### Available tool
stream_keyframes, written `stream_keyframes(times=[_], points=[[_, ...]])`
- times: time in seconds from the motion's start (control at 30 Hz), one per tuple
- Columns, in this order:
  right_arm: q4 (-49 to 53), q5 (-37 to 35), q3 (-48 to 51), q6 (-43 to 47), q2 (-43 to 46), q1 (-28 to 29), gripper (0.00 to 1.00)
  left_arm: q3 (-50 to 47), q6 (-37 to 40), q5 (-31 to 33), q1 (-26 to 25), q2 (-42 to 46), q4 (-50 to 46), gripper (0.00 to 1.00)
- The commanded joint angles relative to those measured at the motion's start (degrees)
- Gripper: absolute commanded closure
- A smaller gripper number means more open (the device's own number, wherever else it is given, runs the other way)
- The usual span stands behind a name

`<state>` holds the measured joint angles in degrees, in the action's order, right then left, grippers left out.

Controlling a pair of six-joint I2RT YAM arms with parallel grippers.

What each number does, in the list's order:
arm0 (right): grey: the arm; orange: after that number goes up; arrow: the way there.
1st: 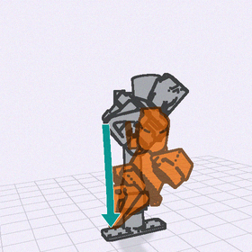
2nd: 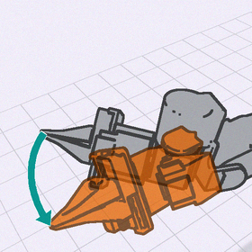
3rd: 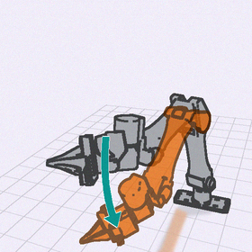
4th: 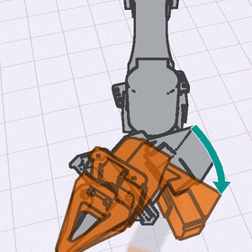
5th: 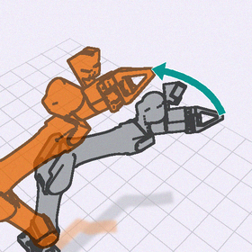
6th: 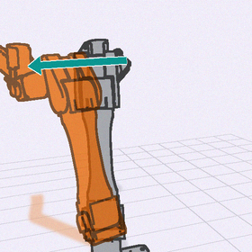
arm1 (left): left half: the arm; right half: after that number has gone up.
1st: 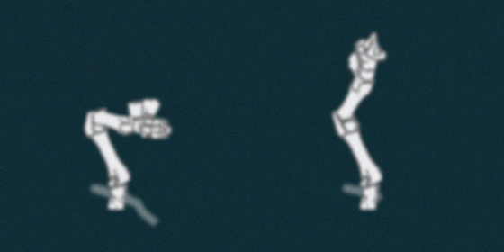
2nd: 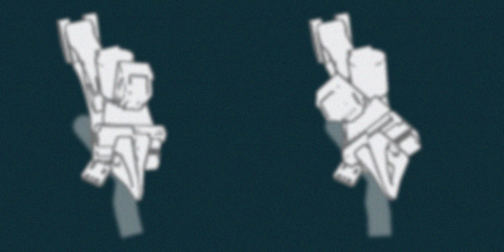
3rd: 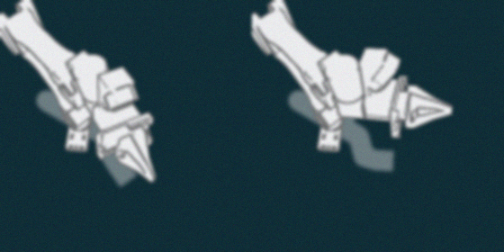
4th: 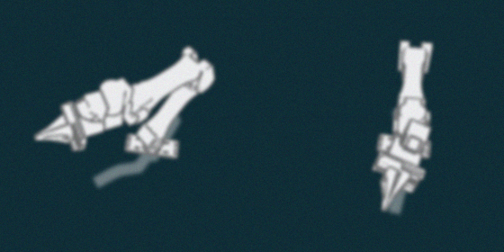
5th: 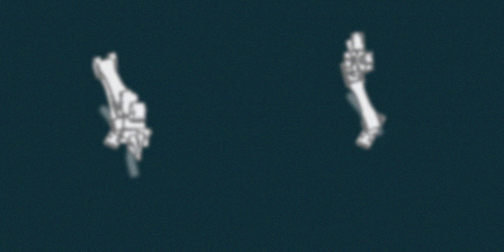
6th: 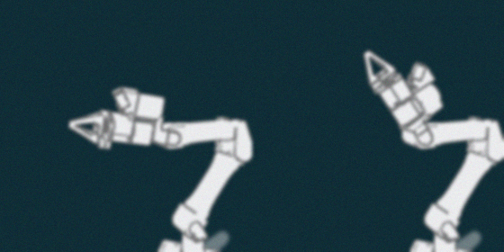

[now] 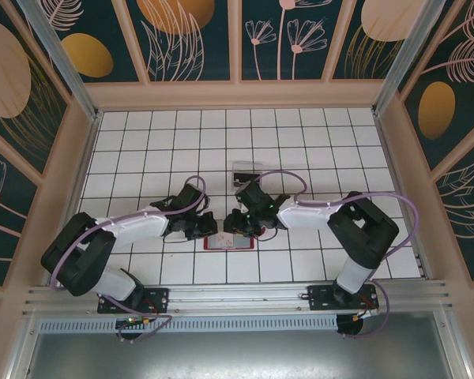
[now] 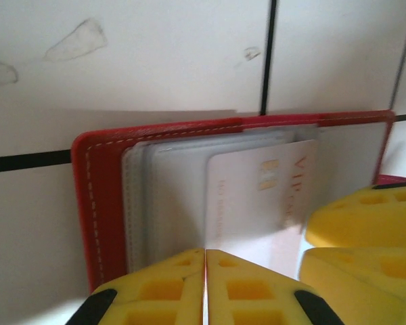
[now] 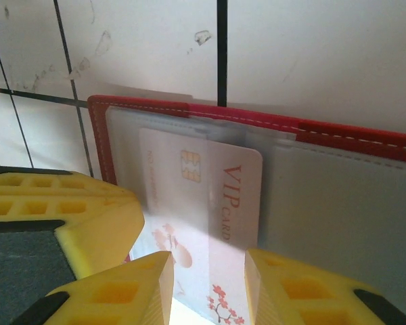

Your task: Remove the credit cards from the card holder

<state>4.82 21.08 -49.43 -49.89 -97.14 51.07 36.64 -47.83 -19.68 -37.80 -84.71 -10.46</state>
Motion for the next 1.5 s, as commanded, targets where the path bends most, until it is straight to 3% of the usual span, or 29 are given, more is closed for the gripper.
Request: stream_keyframes(times=[0.0, 0.5, 1.07, 1.47], points=[[0.5, -0.5, -0.1, 0.3, -1.0, -0.3, 0.66, -1.6, 1.3, 0.3, -0.3, -1.5, 0.2, 0.9], [3.1, -2.9, 0.5, 1.2, 0.6, -0.7, 0.68, -1.2, 2.7, 2.9, -0.3, -3.2, -2.9, 0.9], [-1.3, -0.7, 2.8, -0.1, 4.7, -1.0, 0.7, -1.0, 2.6, 2.9, -0.3, -3.2, -3.0, 0.91], [-2.6, 0.1, 3.0, 0.4, 0.0, -1.2, 0.73, -1.1, 2.3, 2.8, -0.2, -3.1, -2.9, 0.9]])
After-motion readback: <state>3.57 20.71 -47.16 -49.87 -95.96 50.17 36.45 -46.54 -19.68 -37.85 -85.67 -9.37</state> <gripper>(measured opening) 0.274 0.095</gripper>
